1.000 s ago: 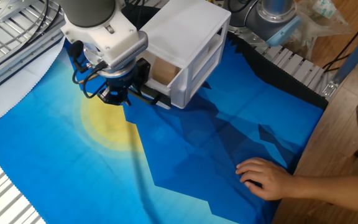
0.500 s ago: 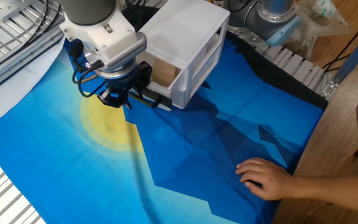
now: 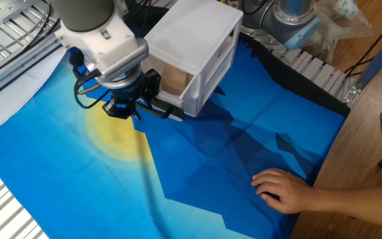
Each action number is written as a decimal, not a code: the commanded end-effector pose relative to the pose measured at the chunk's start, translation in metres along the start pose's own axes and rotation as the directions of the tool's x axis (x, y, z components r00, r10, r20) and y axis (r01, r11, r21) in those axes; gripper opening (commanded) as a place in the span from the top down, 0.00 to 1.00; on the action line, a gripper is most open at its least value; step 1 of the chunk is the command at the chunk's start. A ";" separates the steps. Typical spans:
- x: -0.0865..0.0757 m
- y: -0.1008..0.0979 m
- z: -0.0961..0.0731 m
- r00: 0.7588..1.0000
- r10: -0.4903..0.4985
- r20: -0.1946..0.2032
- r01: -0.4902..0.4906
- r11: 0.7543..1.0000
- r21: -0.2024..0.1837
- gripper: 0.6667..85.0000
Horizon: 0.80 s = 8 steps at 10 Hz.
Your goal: Take something out of a drawer
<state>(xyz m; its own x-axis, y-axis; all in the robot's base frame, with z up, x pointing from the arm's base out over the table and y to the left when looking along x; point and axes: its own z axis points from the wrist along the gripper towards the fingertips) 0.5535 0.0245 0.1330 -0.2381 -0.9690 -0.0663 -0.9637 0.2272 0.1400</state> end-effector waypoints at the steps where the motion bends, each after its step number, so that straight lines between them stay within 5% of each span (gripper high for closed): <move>1: -0.006 -0.009 -0.002 1.000 0.008 0.029 -0.008 1.000 -0.012 0.61; 8: -0.005 -0.025 -0.008 1.000 -0.017 0.009 0.018 1.000 -0.022 0.62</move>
<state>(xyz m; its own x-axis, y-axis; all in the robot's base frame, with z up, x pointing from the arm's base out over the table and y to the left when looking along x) 0.5726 0.0211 0.1346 -0.2289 -0.9707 -0.0731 -0.9635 0.2152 0.1590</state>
